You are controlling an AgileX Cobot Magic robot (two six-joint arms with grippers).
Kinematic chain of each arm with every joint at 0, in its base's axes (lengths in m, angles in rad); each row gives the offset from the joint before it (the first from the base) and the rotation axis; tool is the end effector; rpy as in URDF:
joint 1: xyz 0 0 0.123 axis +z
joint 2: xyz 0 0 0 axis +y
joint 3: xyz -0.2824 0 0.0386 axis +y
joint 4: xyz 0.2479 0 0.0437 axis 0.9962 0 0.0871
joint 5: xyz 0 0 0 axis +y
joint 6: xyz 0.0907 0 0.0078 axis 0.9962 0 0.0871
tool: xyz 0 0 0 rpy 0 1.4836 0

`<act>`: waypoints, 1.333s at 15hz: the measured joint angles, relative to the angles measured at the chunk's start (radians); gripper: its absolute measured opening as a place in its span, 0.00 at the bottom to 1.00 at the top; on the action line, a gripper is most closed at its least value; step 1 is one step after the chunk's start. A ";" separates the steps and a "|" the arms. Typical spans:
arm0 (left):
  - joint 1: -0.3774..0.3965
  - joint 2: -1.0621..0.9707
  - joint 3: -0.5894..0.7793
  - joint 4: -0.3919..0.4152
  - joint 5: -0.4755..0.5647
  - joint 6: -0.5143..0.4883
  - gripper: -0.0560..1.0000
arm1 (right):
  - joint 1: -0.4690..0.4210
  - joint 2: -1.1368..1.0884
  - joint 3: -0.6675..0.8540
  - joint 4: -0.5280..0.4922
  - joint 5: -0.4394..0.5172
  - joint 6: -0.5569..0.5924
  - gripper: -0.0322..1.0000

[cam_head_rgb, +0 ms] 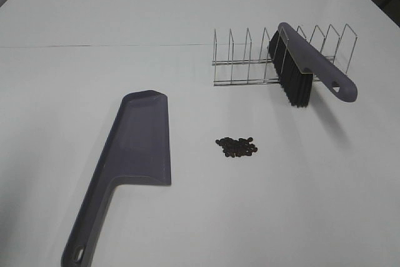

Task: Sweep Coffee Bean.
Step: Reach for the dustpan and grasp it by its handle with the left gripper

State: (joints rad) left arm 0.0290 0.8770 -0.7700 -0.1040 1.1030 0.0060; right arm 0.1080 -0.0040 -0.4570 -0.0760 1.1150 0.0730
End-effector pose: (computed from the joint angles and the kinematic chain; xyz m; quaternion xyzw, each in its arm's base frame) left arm 0.1398 -0.0044 0.3001 -0.0237 0.9735 -0.0466 0.2227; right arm -0.0027 -0.0065 0.2611 -0.0136 0.8759 0.0057 0.4823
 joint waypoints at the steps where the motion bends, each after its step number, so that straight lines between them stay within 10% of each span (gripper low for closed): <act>1: -0.019 0.032 0.000 -0.032 -0.021 0.011 0.99 | 0.000 0.000 0.000 0.000 0.000 0.000 0.98; 4: -0.173 0.136 0.000 -0.038 -0.063 -0.054 0.99 | 0.000 0.000 0.000 0.000 0.000 0.000 0.98; 10: -0.681 0.492 -0.001 0.113 -0.321 -0.519 0.98 | 0.000 0.000 0.000 0.000 0.000 0.000 0.98; 20: -0.718 0.747 -0.001 0.163 -0.478 -0.614 0.98 | 0.000 0.000 0.000 0.000 0.000 0.000 0.98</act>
State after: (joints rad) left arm -0.6890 1.6240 -0.7710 0.0590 0.6250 -0.6080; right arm 0.1080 -0.0040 -0.4570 -0.0760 1.1150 0.0730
